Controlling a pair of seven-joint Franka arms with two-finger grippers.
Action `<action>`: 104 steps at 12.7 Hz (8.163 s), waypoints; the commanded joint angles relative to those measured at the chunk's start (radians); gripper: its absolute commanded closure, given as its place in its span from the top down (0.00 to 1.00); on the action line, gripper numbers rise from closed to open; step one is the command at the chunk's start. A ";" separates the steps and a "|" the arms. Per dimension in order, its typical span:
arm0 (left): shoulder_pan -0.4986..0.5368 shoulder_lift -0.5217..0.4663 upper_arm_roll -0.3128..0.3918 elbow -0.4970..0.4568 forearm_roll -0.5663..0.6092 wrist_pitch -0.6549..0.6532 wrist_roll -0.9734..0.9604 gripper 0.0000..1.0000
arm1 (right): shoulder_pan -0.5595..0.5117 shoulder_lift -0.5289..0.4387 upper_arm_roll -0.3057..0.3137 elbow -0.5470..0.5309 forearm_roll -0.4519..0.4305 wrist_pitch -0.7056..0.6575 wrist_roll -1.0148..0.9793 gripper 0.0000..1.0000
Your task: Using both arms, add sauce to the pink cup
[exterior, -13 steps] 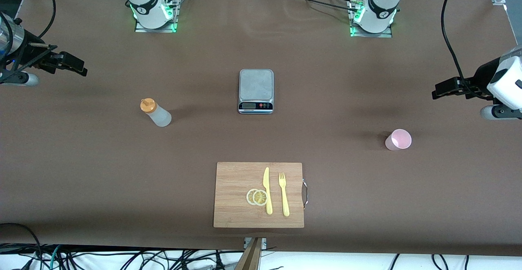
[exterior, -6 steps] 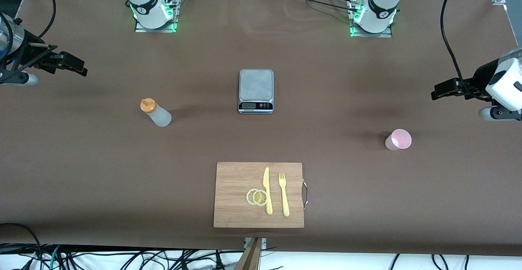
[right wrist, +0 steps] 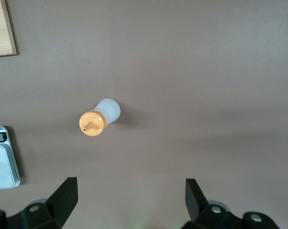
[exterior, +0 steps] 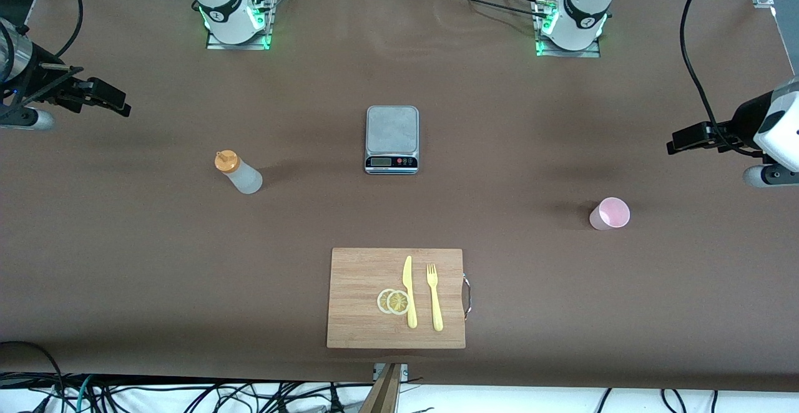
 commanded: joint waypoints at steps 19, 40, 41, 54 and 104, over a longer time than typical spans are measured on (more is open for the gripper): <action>0.090 0.231 -0.002 -0.472 0.023 0.771 0.267 0.99 | 0.002 0.020 0.003 0.039 -0.002 -0.016 -0.003 1.00; 0.012 0.228 -0.009 -0.418 0.007 0.654 0.197 0.00 | 0.001 0.021 0.000 0.039 0.003 -0.017 -0.005 1.00; -0.022 0.214 -0.015 -0.390 0.007 0.599 0.140 0.00 | 0.001 0.021 0.000 0.039 0.003 -0.017 -0.005 1.00; -0.213 0.190 -0.439 -0.400 -0.021 0.635 -0.544 0.00 | 0.002 0.021 0.001 0.039 0.003 -0.017 -0.003 1.00; -0.045 -0.031 0.043 0.020 -0.009 0.006 0.041 1.00 | -0.007 0.113 -0.084 -0.001 0.037 -0.024 -0.511 1.00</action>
